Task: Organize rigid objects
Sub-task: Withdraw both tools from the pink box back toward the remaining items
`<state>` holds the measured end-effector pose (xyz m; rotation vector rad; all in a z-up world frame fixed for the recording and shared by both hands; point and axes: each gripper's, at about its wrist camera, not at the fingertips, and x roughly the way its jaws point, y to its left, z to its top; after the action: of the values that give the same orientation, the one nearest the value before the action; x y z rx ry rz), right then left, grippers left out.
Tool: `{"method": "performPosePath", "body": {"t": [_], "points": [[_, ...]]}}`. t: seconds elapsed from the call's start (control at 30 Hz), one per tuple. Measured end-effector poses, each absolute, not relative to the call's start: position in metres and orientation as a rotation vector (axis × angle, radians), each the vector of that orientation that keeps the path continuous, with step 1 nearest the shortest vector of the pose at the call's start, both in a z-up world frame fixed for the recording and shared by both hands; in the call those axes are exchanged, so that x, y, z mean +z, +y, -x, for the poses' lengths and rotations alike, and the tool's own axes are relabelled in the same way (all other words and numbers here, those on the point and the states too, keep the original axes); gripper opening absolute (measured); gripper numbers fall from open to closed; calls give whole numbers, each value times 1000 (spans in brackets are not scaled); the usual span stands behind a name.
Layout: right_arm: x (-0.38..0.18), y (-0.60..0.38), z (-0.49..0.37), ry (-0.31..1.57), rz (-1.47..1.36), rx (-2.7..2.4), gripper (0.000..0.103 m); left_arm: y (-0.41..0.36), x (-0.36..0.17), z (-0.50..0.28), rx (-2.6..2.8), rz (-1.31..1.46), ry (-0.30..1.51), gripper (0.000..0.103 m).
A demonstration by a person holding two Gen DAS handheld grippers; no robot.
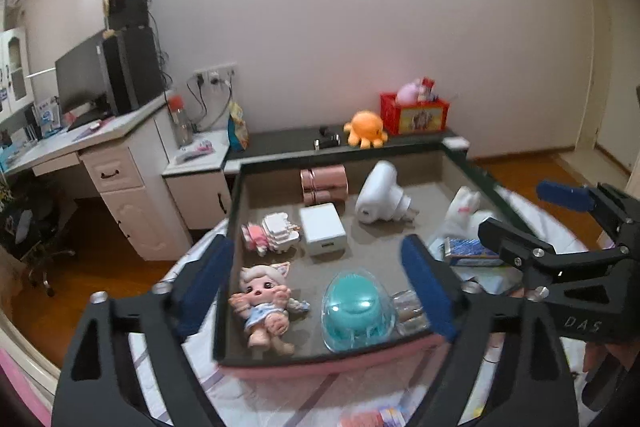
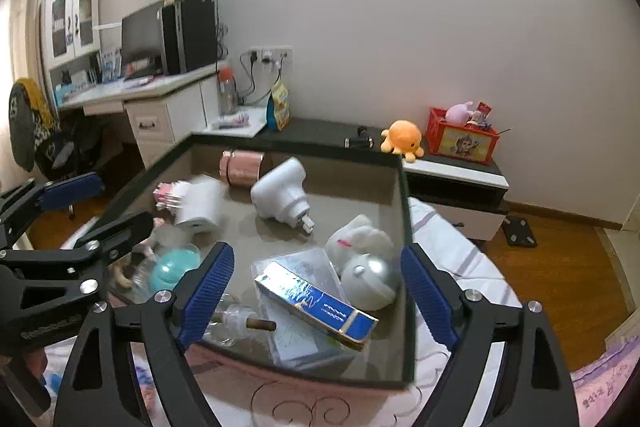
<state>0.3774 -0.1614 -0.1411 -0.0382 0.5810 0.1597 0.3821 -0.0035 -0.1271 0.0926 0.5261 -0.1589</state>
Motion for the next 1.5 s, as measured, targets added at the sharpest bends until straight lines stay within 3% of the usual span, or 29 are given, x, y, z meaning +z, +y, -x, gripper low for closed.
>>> {"method": "performPosePath", "body": {"t": [0.07, 0.13, 0.47, 0.8, 1.5], "points": [[-126, -164, -357, 539, 32, 157, 96, 0, -116, -366, -148, -85, 495, 102], [-114, -165, -338, 507, 26, 147, 103, 4, -101, -342, -143, -80, 450, 103], [-63, -165, -209, 309, 1, 172, 103, 17, -51, -213, -105, -65, 274, 103], [-52, -158, -109, 176, 11, 85, 103, 11, -46, -116, -100, -48, 157, 103], [-73, -172, -80, 216, -30, 21, 103, 8, -65, -107, -100, -81, 220, 103]]}}
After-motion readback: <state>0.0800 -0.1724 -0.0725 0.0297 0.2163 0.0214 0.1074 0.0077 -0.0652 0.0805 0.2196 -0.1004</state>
